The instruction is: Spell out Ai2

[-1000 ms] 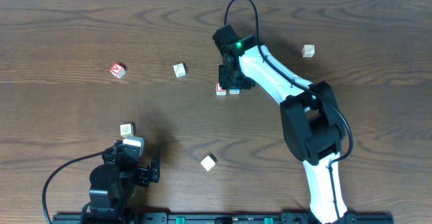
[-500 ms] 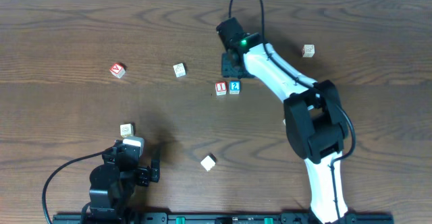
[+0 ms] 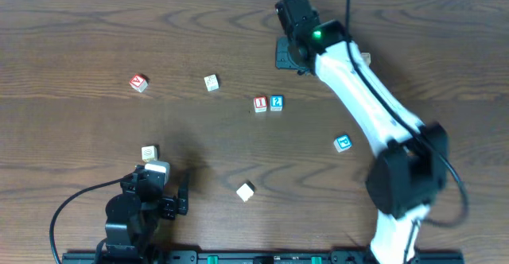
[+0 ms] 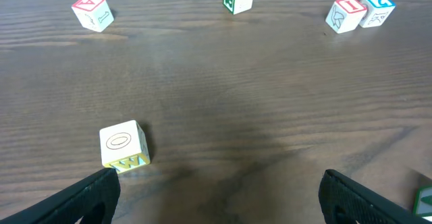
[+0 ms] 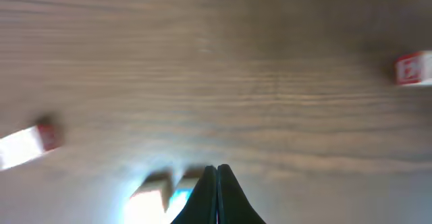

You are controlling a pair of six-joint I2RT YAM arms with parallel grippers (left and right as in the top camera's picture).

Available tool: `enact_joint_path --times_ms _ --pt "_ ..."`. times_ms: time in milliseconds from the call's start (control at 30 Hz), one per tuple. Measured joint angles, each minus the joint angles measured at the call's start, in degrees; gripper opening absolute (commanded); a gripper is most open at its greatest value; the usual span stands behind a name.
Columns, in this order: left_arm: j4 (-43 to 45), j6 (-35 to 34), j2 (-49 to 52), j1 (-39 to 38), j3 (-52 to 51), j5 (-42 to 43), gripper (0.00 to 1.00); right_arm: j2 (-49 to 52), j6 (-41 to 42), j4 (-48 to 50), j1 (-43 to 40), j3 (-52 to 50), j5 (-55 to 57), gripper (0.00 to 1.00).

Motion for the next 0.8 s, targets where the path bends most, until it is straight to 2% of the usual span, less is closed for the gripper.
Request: enact_joint_path --times_ms 267,367,467,567,700,733,800 --pt "0.0 0.0 0.0 0.0 0.0 0.0 0.95 -18.1 -4.3 -9.3 4.6 1.4 -0.4 0.01" --pt "0.0 0.0 0.0 0.0 0.0 0.0 0.95 -22.2 -4.7 -16.8 5.4 1.6 -1.6 0.02" --pt "0.0 0.0 0.0 0.0 0.0 0.0 0.96 -24.0 -5.0 -20.2 7.1 0.9 -2.2 0.01" --pt "0.0 0.0 0.0 0.0 0.0 0.0 0.95 -25.7 -5.1 -19.7 9.2 -3.6 -2.8 0.01" --pt "0.2 0.0 0.0 0.0 0.0 0.0 0.96 -28.6 -4.9 -16.6 11.8 -15.7 -4.9 0.01" --pt "0.7 0.0 0.0 0.0 0.0 0.0 0.95 -29.1 -4.9 -16.6 12.0 -17.2 -5.4 0.06" --pt "2.9 0.0 0.0 0.0 0.0 0.0 0.95 -30.8 -4.5 -17.2 12.4 -20.3 -6.4 0.38"
